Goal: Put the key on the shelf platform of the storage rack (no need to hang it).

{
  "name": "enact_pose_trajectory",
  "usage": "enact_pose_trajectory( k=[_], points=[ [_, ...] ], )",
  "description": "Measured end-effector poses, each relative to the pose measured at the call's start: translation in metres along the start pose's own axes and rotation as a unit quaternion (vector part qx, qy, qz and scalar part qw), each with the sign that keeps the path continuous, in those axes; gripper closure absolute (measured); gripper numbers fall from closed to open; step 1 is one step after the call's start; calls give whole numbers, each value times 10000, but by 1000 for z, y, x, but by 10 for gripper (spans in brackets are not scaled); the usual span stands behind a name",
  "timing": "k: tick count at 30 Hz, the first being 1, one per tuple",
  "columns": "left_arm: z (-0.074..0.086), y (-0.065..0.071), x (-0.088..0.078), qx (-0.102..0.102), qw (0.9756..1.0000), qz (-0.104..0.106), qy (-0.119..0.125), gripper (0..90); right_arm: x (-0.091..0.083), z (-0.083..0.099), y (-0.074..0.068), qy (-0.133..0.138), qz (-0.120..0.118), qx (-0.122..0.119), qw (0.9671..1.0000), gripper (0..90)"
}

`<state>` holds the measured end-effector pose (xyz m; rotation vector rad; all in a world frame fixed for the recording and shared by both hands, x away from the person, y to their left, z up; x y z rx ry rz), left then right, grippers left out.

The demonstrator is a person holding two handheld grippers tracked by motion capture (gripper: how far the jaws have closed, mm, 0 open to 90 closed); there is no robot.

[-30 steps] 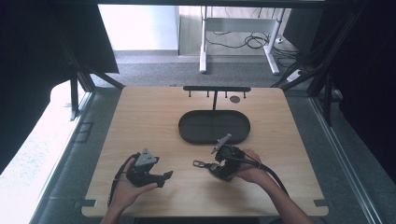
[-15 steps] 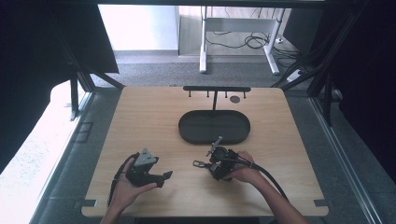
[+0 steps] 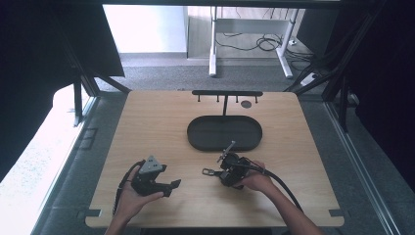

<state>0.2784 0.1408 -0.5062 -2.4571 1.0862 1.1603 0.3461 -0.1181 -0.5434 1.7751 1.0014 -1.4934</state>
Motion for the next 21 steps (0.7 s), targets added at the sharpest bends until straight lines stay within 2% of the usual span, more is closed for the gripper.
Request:
enact_pose_trajectory(
  k=[2, 7, 8, 10, 12, 14, 18, 21],
  points=[
    [0, 0, 0, -19, 10000, -3, 12, 233, 0, 0, 1, 13, -21, -21, 10000, 492],
    [0, -1, 0, -20, 10000, -10, 2, 234, -3, -1, 4, -7, -249, 23, 9997, 494],
    [0, -1, 0, -30, 10000, -10, 12, 234, -8, -1, 7, 57, -357, 75, 9993, 495],
    [0, -1, 0, -29, 10000, -12, 1, 234, -9, -1, 7, 86, -396, 91, 9991, 495],
    [0, 0, 1, -20, 10000, -11, -16, 234, -19, -1, 10, 256, -518, 137, 9982, 495],
    [0, 0, 1, -15, 10000, -12, -15, 234, -22, -1, 10, 298, -553, 180, 9979, 495],
    [0, 0, 2, 22, 10000, -17, -33, 234, -38, -1, 15, 558, -707, 264, 9956, 496],
    [0, 1, 4, -11, 10000, -9, -27, 234, -45, -2, 17, 606, -703, 261, 9953, 496]
  ],
)
Point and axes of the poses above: each handheld gripper's, and its own axes: x roughly forward along the jaws, z roughly out of its underside, y roughly to its right, the point moved 4 cm from there along x, roughly forward along the jaws, and after that the axes turned 7 degrees about -y, right-handed, at the moved point
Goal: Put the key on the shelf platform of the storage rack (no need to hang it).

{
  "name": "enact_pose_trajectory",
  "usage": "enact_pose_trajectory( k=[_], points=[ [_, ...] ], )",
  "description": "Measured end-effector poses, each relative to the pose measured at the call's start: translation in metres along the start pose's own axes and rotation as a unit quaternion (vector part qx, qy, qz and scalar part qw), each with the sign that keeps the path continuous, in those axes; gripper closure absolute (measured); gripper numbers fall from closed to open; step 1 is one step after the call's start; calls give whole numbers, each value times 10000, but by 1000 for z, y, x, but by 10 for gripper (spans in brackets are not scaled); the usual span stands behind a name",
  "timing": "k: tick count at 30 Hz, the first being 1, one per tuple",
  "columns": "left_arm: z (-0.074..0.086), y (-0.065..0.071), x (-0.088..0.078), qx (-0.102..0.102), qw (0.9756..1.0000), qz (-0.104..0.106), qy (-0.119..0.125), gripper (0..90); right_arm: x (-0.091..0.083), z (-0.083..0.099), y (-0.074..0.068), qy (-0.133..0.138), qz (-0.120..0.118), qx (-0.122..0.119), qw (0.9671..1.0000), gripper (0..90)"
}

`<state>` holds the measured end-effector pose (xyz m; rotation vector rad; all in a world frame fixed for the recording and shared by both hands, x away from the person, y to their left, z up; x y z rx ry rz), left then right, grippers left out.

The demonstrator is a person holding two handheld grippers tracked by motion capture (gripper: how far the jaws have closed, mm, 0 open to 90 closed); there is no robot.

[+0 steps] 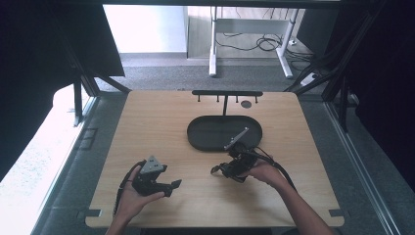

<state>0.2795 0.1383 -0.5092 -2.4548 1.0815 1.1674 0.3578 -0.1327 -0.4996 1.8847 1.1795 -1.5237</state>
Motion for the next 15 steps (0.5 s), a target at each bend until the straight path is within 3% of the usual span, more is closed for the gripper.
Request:
enact_pose_trajectory(
  k=[15],
  points=[
    [1, -1, 1, 16, 10000, -15, -35, 234, -35, -22, 1, 231, 225, -142, 9994, 496]
  ],
)
Point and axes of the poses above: each handheld gripper's, and its own axes: x roughly forward along the jaws, z roughly out of its underside, y roughly to its right, the point moved 4 cm from there along x, roughly forward along the jaws, and after that the axes turned 7 degrees about -y, right-handed, at the moved point
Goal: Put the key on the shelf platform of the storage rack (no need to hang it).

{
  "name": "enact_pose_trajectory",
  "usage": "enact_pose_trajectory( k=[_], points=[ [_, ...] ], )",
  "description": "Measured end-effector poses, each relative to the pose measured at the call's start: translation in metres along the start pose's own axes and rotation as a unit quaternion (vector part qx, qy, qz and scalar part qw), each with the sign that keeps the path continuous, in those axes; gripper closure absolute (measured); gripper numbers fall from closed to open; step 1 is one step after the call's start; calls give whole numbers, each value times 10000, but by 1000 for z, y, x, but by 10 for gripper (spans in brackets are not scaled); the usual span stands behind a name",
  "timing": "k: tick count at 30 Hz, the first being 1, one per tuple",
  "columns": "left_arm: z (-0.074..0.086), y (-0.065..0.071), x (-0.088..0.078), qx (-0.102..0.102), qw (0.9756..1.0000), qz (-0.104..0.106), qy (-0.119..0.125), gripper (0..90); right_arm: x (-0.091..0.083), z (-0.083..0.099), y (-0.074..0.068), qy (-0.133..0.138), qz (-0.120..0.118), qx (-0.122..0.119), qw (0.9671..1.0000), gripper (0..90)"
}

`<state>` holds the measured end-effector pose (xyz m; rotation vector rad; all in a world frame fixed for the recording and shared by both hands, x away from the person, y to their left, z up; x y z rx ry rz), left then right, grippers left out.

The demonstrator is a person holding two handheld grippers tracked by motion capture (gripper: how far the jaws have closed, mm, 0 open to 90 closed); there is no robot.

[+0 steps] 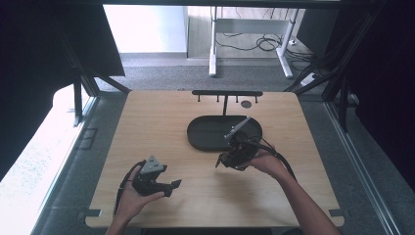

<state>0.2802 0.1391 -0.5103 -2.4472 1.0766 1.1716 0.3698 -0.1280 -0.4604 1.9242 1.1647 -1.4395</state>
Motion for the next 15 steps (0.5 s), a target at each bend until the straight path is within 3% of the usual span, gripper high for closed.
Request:
enact_pose_trajectory(
  k=[15],
  points=[
    [0, 3, 4, 70, 9999, 50, -56, 234, -8, -33, 11, 85, 216, -101, 9997, 496]
  ],
)
Point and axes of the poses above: each handheld gripper's, and its own axes: x roughly forward along the jaws, z roughly out of its underside, y roughly to its right, the point moved 4 cm from there along x, roughly forward along the jaws, and after that the axes turned 7 degrees about -y, right-handed, at the moved point
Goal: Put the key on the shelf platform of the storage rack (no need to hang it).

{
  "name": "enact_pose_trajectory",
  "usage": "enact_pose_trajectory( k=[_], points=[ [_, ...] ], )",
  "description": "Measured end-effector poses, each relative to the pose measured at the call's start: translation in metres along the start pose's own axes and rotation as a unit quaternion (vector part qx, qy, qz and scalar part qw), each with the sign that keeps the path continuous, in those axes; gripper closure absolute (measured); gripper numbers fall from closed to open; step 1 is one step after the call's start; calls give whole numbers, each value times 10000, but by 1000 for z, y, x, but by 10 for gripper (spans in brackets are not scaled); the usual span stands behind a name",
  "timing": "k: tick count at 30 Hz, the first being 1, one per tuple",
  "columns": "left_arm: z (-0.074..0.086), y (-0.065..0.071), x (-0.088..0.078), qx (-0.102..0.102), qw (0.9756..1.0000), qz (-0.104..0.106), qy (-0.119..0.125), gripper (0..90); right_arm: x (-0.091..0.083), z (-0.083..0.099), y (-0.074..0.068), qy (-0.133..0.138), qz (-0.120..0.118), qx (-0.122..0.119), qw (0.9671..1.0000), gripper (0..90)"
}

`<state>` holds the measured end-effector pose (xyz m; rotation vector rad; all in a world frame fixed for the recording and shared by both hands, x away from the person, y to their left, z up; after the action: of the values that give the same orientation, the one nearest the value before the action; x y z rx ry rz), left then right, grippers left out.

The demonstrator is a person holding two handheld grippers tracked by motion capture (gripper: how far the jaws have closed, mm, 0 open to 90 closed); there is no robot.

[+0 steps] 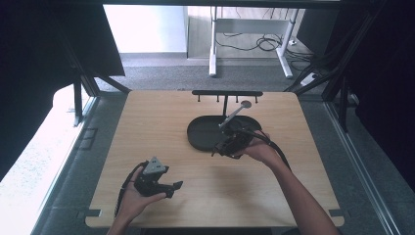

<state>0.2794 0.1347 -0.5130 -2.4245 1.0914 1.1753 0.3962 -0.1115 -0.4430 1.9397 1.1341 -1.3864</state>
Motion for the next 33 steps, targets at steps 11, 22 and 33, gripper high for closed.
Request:
enact_pose_trajectory(
  k=[11, 22, 33],
  points=[
    [0, 3, 4, 63, 10000, 48, -62, 234, 5, -23, 18, 87, 102, 66, 9999, 496],
    [0, 7, 7, 88, 9999, 78, -95, 234, 17, -32, 36, 108, 108, 163, 9998, 496],
    [1, 7, 9, 111, 9998, 88, -136, 234, 24, -42, 56, 148, 173, 244, 9994, 496]
  ],
)
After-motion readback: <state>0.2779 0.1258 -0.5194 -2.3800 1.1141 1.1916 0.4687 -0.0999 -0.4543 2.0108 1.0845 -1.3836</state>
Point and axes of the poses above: each handheld gripper's, and its own axes: x roughly forward along the jaws, z roughly out of its underside, y roughly to its right, the point moved 4 cm from there along x, roughly forward along the jaws, and after that the axes turned 7 degrees about -y, right-handed, at the moved point
